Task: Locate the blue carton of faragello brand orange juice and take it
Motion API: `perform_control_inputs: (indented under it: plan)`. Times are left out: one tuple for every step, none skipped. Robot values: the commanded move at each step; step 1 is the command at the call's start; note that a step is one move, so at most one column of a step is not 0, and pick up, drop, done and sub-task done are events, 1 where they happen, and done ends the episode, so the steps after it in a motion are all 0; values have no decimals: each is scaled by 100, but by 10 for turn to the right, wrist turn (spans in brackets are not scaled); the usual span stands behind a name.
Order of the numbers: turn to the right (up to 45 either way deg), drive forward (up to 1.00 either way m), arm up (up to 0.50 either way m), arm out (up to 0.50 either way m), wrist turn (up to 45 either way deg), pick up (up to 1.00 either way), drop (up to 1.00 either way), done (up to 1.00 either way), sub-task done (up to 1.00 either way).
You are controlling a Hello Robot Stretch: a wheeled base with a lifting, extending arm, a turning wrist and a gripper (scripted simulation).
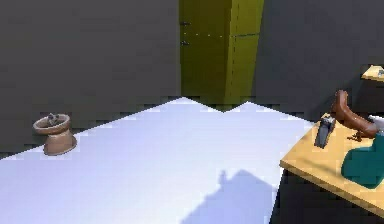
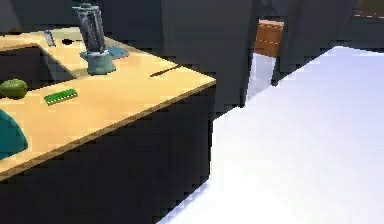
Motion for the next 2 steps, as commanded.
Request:
perform_control_inputs:
  plan:
    - [-150, 0, 0, 0, 0, 0, 0, 0, 0]
    - [0, 65, 0, 0, 0, 0, 0, 0, 0]
